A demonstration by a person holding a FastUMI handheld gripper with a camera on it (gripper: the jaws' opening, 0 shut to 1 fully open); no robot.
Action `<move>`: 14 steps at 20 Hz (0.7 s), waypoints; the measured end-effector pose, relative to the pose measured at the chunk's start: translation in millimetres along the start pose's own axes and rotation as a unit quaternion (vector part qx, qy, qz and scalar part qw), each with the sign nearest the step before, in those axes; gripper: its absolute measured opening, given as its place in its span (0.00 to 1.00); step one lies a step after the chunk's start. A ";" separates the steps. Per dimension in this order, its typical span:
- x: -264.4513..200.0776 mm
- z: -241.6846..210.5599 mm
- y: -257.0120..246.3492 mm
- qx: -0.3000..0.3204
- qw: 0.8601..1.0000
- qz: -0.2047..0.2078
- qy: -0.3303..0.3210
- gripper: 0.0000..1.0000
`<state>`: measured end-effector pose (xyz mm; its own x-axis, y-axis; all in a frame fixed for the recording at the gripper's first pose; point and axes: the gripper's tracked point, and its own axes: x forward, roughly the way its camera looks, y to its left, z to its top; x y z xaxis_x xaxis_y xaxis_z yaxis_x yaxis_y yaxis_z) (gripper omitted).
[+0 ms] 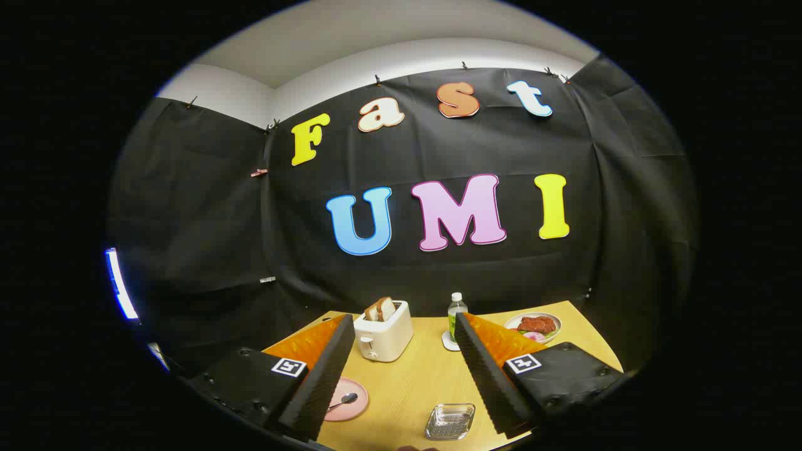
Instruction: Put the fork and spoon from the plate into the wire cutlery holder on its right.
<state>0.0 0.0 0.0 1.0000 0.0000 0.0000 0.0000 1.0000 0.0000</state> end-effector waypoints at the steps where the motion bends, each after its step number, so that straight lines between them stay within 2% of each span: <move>1: -1.5 0.2 -5.4 0.001 1.000 -0.002 0.000 0.99; 7: -5.4 -1.2 -25.0 0.011 0.998 -0.056 -0.003 0.98; 11: -5.6 12.2 -20.3 -0.005 0.994 -0.109 -0.031 0.98; 14: -3.1 2.9 -2.4 -0.019 0.990 -0.136 -0.033 0.98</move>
<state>-3.1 -2.4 2.9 0.9611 -0.2672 0.0701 0.2697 0.9625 -0.0280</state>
